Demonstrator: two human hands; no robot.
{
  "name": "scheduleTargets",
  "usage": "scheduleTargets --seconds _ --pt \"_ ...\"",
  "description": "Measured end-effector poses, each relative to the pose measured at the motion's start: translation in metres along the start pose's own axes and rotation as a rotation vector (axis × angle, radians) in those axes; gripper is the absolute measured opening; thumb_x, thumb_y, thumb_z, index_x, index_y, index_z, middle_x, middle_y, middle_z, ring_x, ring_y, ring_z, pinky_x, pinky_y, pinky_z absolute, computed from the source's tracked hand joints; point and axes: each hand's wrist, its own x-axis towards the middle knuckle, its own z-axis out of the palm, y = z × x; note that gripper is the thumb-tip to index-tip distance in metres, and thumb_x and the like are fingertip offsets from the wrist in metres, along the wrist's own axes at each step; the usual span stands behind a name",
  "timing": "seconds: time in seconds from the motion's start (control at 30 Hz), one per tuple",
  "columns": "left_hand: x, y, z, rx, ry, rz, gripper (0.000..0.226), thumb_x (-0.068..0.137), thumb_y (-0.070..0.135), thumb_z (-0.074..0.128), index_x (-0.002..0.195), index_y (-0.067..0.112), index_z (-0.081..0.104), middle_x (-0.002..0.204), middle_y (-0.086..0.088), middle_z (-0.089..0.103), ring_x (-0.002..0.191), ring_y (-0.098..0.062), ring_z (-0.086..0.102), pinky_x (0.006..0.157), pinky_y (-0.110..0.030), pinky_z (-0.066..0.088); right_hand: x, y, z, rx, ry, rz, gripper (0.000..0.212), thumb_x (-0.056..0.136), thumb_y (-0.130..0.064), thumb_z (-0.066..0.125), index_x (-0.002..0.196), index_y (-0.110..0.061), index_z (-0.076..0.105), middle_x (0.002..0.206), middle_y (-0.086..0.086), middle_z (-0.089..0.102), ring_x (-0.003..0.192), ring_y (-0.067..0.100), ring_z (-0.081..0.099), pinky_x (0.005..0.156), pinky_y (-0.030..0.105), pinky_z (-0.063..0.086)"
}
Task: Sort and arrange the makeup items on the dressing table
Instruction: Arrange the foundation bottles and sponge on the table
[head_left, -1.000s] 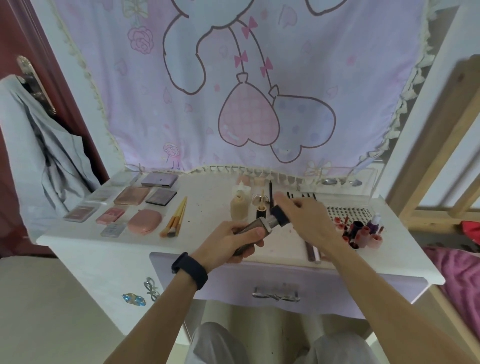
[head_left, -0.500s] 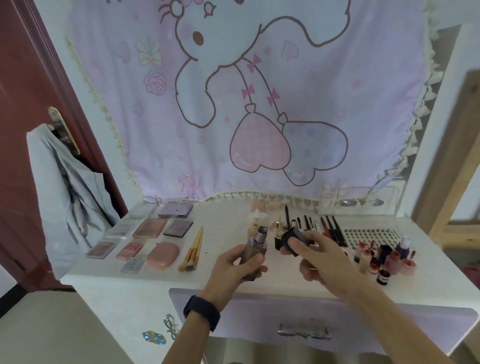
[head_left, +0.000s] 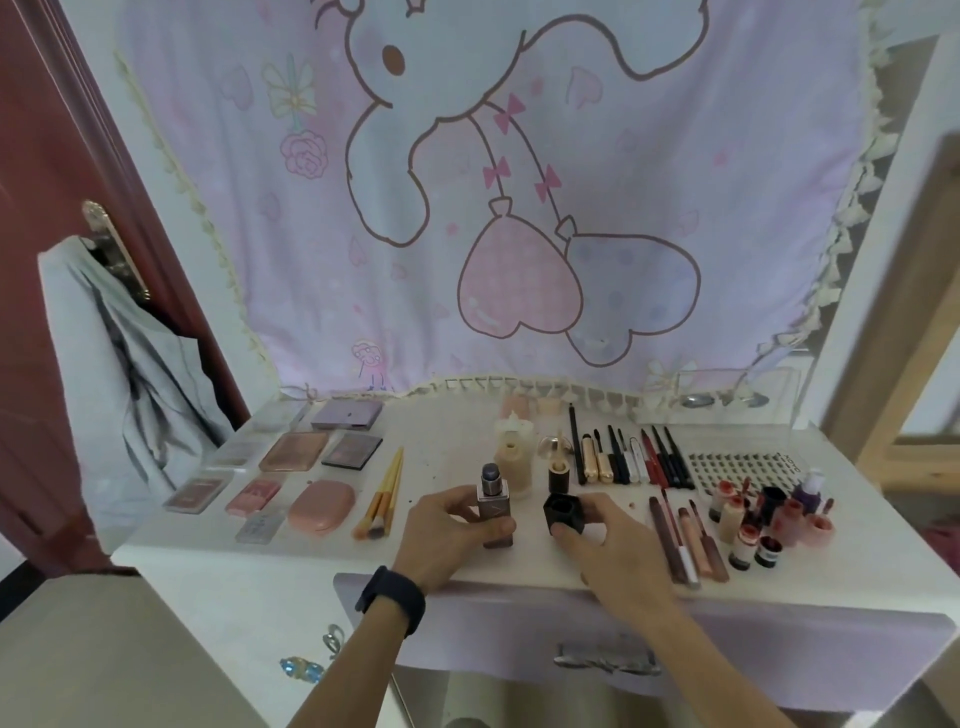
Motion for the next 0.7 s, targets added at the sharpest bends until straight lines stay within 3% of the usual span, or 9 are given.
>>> scheduleTargets --seconds 0.1,0.23,0.37,0.5,0.7 --pt "0.002 -0.001 0.004 0.019 -0.003 0.015 0.029 0.064 0.044 0.089 0.088 0.050 0.076 0.080 0.018 0.072 0.071 0.004 0.063 0.072 -0.019 0.043 0.006 0.004 -0.001 -0.155 -0.002 -0.058 0.027 0.092 -0.038 0.068 0.118 -0.033 0.062 0.105 -0.018 0.065 0.090 -0.004 0.055 0.072 0.013 0.039" --pt "0.002 -0.002 0.008 0.082 -0.019 0.045 0.030 0.065 0.046 0.089 0.092 0.046 0.075 0.086 0.017 0.073 0.080 0.004 0.064 0.069 -0.011 0.042 0.011 0.009 -0.002 -0.312 -0.046 -0.079 0.029 0.092 -0.042 0.064 0.119 -0.029 0.062 0.108 -0.011 0.061 0.093 0.008 0.052 0.076 0.025 0.036" --pt "0.001 -0.009 0.004 0.275 -0.025 0.048 0.030 0.065 0.048 0.088 0.088 0.051 0.069 0.099 0.017 0.065 0.095 0.004 0.055 0.076 -0.011 0.035 0.015 0.010 -0.006 -0.334 -0.086 -0.091 0.034 0.094 -0.038 0.063 0.125 -0.026 0.062 0.114 -0.010 0.056 0.099 0.008 0.050 0.084 0.025 0.037" --pt "0.001 -0.015 0.007 0.523 -0.004 0.094 0.035 0.067 0.059 0.082 0.096 0.043 0.072 0.099 0.014 0.061 0.106 -0.011 0.042 0.090 -0.031 0.038 0.012 0.012 -0.007 -0.332 -0.113 -0.088 0.036 0.095 -0.033 0.063 0.129 -0.024 0.060 0.118 -0.007 0.057 0.107 0.013 0.053 0.092 0.030 0.042" --pt "0.005 -0.020 0.010 0.632 -0.026 0.144 0.042 0.071 0.068 0.073 0.104 0.043 0.072 0.100 0.017 0.056 0.100 -0.010 0.036 0.087 -0.033 0.032 0.008 0.014 -0.005 -0.345 -0.119 -0.094 0.038 0.097 -0.032 0.061 0.133 -0.024 0.057 0.121 -0.009 0.054 0.107 0.010 0.049 0.091 0.026 0.037"
